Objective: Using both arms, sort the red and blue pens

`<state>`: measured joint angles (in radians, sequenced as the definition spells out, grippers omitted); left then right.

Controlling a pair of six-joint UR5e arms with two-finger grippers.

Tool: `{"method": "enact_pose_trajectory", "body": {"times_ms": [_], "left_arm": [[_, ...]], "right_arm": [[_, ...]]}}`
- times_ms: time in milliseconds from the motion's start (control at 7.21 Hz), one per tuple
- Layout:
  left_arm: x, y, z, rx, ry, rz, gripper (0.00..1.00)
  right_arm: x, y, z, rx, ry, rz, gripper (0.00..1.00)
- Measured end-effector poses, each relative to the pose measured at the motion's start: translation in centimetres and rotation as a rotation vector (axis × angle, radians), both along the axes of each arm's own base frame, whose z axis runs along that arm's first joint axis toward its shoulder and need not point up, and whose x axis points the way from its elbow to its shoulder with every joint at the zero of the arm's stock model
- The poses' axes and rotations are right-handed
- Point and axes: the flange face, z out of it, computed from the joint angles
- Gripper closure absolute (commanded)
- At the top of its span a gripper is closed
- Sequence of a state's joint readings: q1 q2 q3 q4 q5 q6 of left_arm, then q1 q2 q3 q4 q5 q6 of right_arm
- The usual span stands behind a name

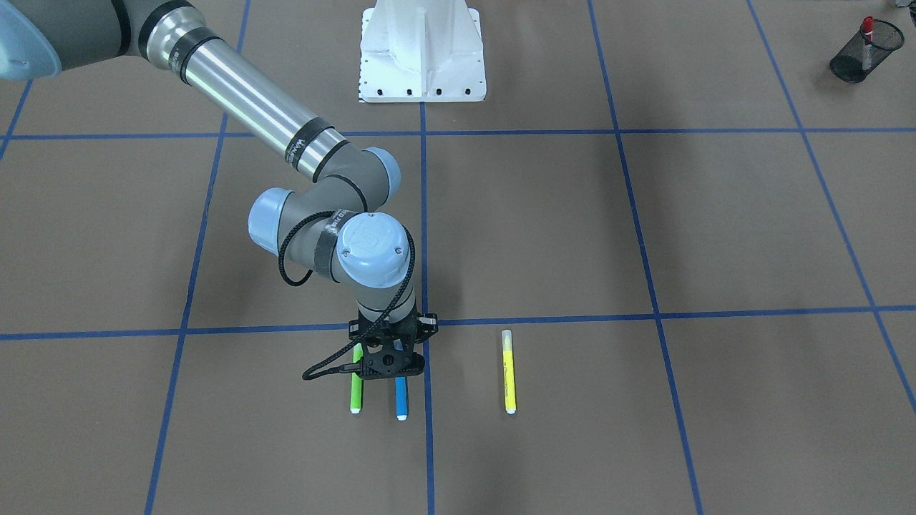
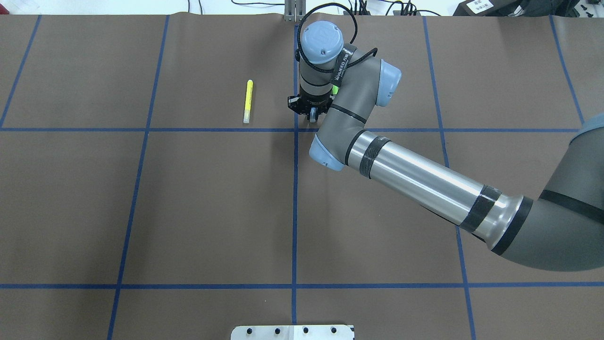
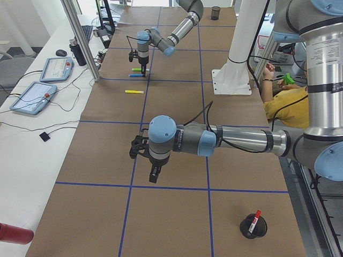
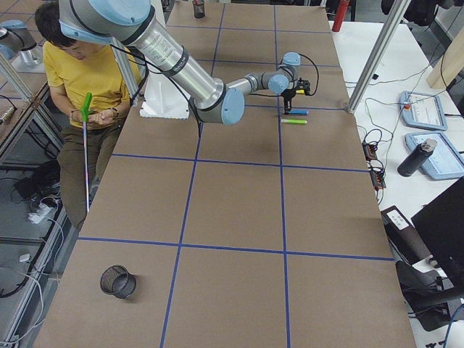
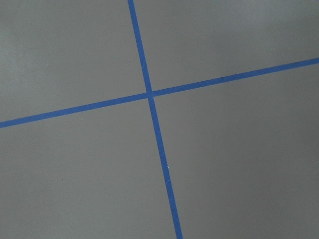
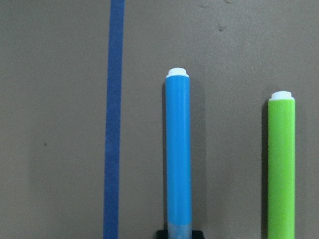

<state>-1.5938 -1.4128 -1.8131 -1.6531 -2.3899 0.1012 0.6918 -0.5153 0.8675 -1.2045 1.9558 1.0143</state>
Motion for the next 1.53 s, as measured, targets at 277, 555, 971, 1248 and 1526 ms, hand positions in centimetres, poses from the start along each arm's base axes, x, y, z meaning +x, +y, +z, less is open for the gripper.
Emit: {"method": "enact_pose_trajectory", "body": {"times_ms": [277,555,971,1248,1526], "left_arm": [[0.0,0.0,0.0,0.001,0.0,0.0,0.0],[0.0,0.0,0.1,-0.005,0.0,-0.002,0.0],[-0.1,0.4,1.1,-0.028,-0.017,-0.003,0.0],[-0.1,0.7,2.8,-0.066,-0.027,-0.001,0.0],[0.0,0.9,5.1,-0.11,-0.019,0.0,0.0]], "right_arm": [[1.0,-0.1,-2.0,0.023,-0.024,0.004,1.0],[5.2,-1.3,-4.9,0.032,-0.046,0.045,1.0],[14.2,-2.1,-3.1,0.02,-0.112,0.078,1.0],[20.5,-1.8,-0.7,-0.004,-0.167,0.081,1.0],[27.7,-0.6,2.2,-0.038,-0.223,0.09,1.0]]}}
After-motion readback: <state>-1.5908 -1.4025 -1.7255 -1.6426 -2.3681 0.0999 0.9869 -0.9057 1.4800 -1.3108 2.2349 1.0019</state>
